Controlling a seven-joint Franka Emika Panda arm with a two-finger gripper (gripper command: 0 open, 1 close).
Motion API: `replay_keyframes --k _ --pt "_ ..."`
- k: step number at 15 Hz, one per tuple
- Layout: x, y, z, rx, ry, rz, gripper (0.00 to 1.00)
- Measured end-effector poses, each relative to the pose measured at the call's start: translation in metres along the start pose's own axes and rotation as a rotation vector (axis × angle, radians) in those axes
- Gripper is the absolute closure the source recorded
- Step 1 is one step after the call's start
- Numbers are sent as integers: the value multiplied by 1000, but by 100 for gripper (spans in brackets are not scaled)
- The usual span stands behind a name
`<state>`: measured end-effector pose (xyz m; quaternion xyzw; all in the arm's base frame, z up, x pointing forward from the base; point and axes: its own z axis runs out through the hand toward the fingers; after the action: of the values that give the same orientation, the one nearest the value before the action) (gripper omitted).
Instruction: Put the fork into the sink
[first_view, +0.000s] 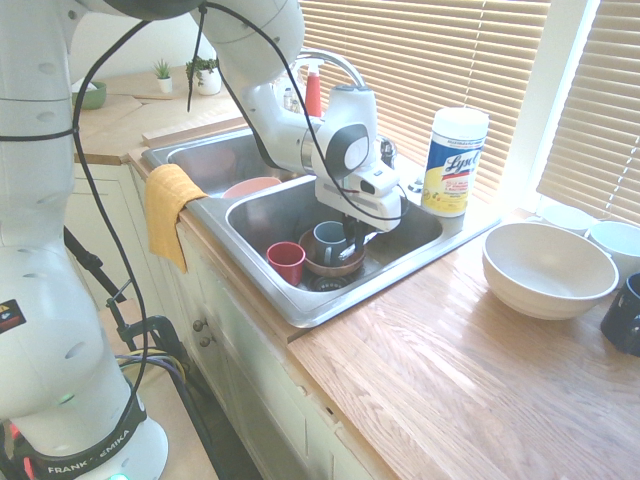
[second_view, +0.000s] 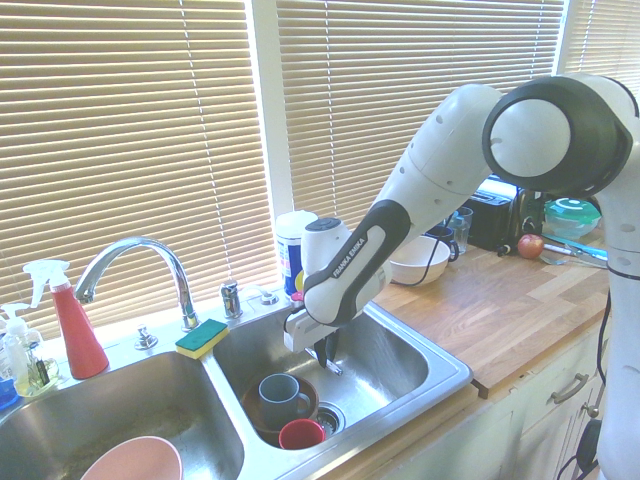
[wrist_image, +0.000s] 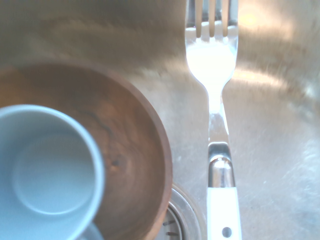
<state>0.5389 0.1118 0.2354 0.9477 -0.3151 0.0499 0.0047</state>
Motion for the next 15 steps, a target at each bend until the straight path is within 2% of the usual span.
replay_keyframes --k 6,7,15 --pt "0 5 45 -53 -23 6 100" --pt "0 7 49 -59 -23 8 0" --pt "-1 16 77 -93 -38 19 0"
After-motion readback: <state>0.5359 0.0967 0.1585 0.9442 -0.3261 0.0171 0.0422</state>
